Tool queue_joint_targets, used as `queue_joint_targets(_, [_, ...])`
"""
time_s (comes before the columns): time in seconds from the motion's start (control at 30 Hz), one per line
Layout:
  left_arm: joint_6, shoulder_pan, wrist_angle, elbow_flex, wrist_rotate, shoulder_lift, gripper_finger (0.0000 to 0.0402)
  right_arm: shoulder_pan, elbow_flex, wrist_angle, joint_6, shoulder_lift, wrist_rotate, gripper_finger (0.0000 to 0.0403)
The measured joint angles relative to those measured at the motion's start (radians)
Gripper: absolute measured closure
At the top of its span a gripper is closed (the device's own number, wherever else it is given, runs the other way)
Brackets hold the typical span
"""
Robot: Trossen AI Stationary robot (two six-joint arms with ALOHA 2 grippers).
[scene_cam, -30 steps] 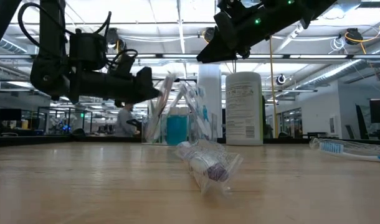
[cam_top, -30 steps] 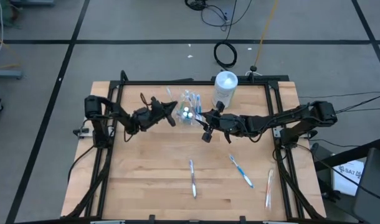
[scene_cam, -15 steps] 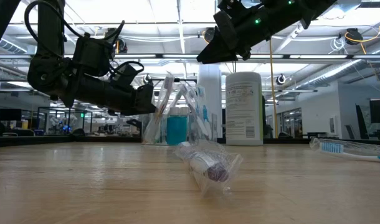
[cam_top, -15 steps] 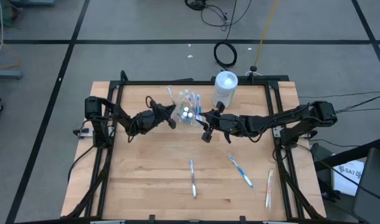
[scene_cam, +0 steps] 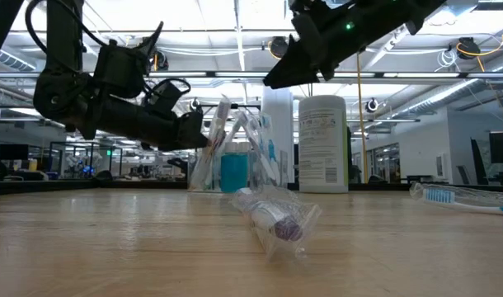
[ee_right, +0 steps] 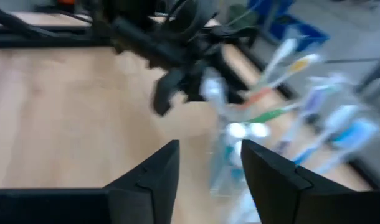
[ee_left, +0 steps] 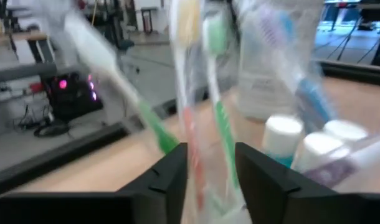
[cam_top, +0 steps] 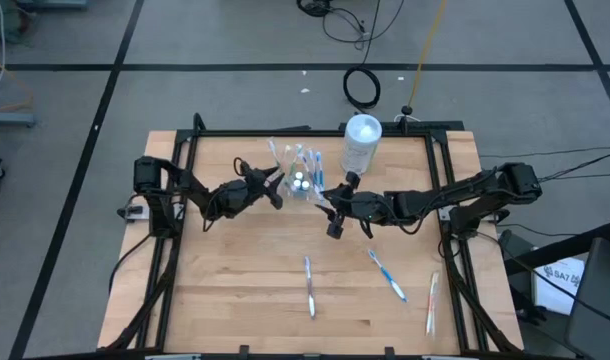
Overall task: Pick & Place toothbrushing station
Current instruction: Put the purple toothbrush in the right compartment of the transparent organizer
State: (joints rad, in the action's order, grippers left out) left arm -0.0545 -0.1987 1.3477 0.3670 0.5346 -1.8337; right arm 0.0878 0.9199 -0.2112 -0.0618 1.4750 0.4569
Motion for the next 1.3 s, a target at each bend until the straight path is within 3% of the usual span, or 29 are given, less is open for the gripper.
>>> queue_joint_targets(0.13, [0.026, 0.022, 0.003, 0.000, 0.040, 0.067, 0.0226, 0.015, 0.000, 0.000, -0.046, 0.000, -0.069, 0.0208])
queue_joint_targets(0.27, [0.025, 0.037, -0.021, 0.000, 0.077, 0.172, 0.0208, 0.032, -0.002, 0.014, -0.082, 0.000, -0.068, 0.0186])
queue_joint_targets(0.43, [0.046, 0.067, -0.119, 0.000, 0.076, 0.320, 0.0211, 0.065, -0.056, 0.016, -0.130, 0.000, -0.078, 0.0177])
queue_joint_targets(0.53, [0.071, 0.092, -0.195, 0.000, 0.061, 0.408, 0.0220, 0.076, -0.083, 0.000, -0.187, 0.000, -0.168, 0.0177])
queue_joint_targets(0.77, [0.027, 0.156, -0.368, 0.000, -0.047, 0.556, 0.0240, 0.129, -0.091, -0.059, -0.286, 0.035, -0.197, 0.0189])
queue_joint_targets(0.93, [-0.024, 0.217, -0.498, 0.001, -0.116, 0.599, 0.0249, 0.192, -0.088, -0.206, -0.293, 0.103, -0.207, 0.0192])
queue_joint_targets(1.13, [-0.035, 0.284, -0.538, 0.001, -0.182, 0.600, 0.0250, 0.231, -0.031, -0.418, -0.297, 0.264, -0.333, 0.0192])
queue_joint_targets(1.3, [-0.036, 0.311, -0.546, 0.001, -0.178, 0.599, 0.0250, 0.228, 0.098, -0.280, -0.394, 0.389, -0.351, 0.0192])
